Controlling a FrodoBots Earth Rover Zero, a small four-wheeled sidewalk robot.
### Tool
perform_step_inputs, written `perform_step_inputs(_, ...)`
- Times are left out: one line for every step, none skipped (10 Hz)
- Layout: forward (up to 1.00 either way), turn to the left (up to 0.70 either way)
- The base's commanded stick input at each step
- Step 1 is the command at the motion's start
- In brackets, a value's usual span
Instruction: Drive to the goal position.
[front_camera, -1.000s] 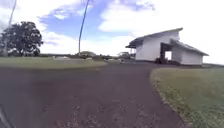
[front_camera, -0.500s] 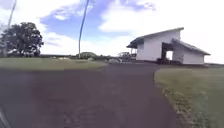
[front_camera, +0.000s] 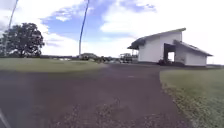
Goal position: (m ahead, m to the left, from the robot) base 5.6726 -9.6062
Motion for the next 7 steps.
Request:
perform_step_inputs(0.70, -0.35)
perform_step_inputs(0.70, -0.35)
perform_step_inputs(0.70, -0.35)
perform_step_inputs(0.70, -0.35)
perform_step_inputs(0.70, -0.35)
perform_step_inputs(0.70, -0.35)
perform_step_inputs(0.70, -0.35)
